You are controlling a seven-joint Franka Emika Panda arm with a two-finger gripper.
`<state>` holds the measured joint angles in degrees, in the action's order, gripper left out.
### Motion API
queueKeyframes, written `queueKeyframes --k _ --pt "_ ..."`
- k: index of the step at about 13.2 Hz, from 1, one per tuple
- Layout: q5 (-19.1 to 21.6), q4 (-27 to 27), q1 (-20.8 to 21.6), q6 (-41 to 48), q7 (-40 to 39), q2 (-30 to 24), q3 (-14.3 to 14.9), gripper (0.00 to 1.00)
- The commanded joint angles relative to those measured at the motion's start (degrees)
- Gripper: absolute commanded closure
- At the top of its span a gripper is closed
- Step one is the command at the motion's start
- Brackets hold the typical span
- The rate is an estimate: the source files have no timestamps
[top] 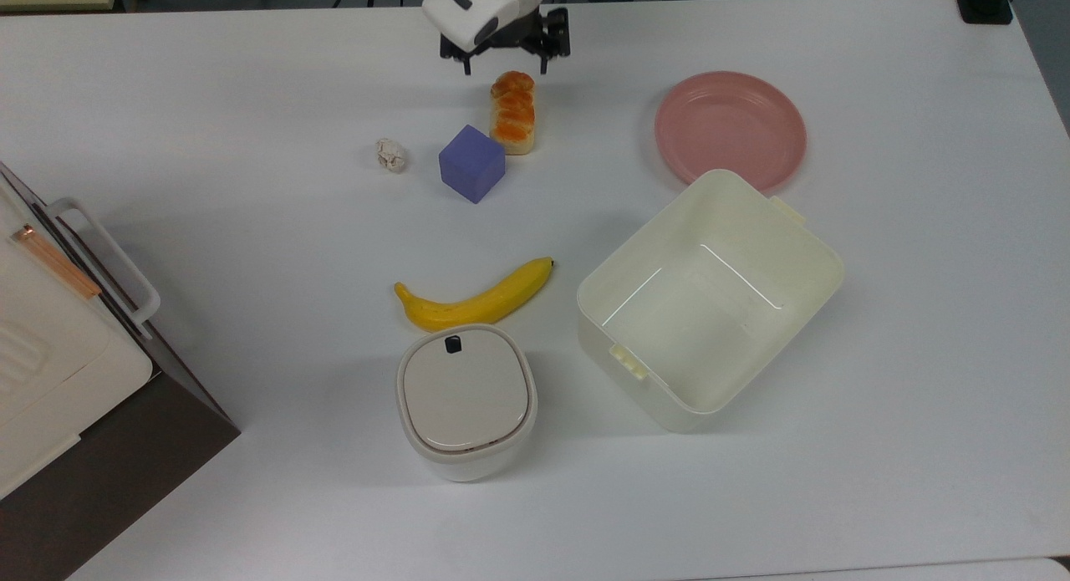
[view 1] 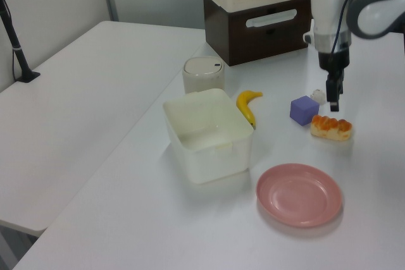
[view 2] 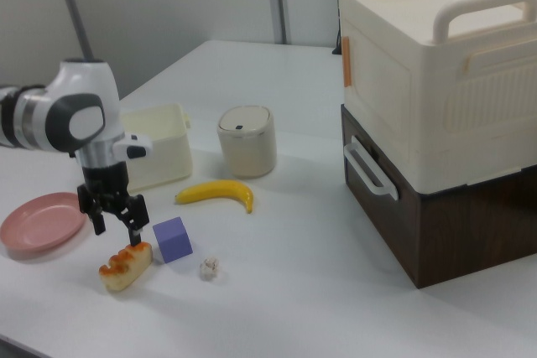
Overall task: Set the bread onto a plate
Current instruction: 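Move the gripper down over the orange-topped bread roll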
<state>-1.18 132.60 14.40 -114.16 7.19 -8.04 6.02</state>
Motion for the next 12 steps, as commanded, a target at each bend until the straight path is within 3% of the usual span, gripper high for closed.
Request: queueKeyframes --k 1,5,6,7,9,10,12 --pt "-3.29 0.73 3.09 -6.77 7.30 5.92 0.31 0.00" --pt "-4.26 0.73 5.89 -12.04 12.75 10.75 0.31 0.00" --pt "-4.96 0.64 6.43 -12.75 14.41 12.59 0.31 0.06" --pt "-5.75 0.56 6.52 -12.85 14.52 13.48 0.31 0.19" --pt "-6.11 0.29 5.65 -12.41 13.73 12.97 0.40 0.76" --pt "-6.02 0.12 5.47 -12.15 12.95 12.27 0.66 0.97" --pt "-5.59 -1.80 4.94 -10.14 12.24 11.21 0.66 1.00"
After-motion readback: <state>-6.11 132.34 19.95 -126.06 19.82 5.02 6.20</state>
